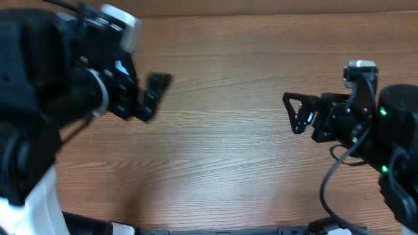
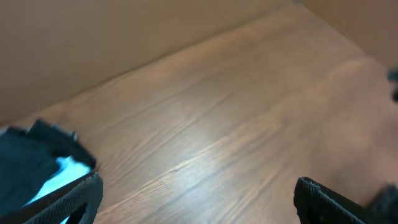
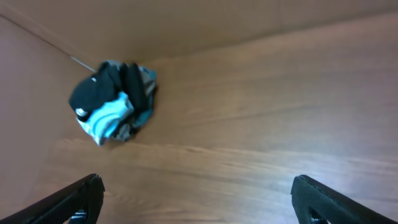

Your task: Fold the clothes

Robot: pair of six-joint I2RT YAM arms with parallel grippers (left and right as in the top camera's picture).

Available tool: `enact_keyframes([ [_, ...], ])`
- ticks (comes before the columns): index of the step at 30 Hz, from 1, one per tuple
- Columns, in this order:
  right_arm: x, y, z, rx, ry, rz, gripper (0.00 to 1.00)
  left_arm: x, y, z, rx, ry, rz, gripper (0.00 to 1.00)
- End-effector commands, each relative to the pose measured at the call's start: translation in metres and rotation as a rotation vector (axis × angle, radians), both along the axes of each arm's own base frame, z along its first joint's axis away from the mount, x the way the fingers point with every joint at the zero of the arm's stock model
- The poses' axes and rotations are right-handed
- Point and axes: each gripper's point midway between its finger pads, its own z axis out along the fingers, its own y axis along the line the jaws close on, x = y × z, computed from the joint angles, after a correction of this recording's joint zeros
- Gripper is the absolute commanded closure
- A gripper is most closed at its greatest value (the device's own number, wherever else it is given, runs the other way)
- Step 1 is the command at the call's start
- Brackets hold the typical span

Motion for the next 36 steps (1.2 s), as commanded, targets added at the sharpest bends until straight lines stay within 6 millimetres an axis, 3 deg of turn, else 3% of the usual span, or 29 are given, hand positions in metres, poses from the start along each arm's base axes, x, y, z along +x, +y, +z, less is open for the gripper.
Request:
enact_keyframes([
  [1,-0.008,-0.003,0.014,-0.001,-0.049,0.002,0.0,-0.01,-0.009,-0.011,0.075,0.017,0.059,0.0],
  [8,-0.011,-0.004,0.014,-0.001,-0.051,0.002,0.0,-0.038,-0.056,-0.059,0.183,0.145,-0.099,0.0],
  [18,-0.011,-0.004,0.014,-0.001,-0.049,0.002,0.0,-0.034,-0.064,-0.115,0.298,0.303,-0.116,0.0],
  [29,-0.015,-0.004,0.005,0.035,0.018,-0.025,0.0,-0.032,-0.066,-0.127,0.322,0.335,-0.116,0.0],
  [36,-0.001,-0.039,0.005,-0.155,-0.063,-0.154,0.0,-0.032,-0.066,-0.127,0.322,0.335,-0.116,0.0],
])
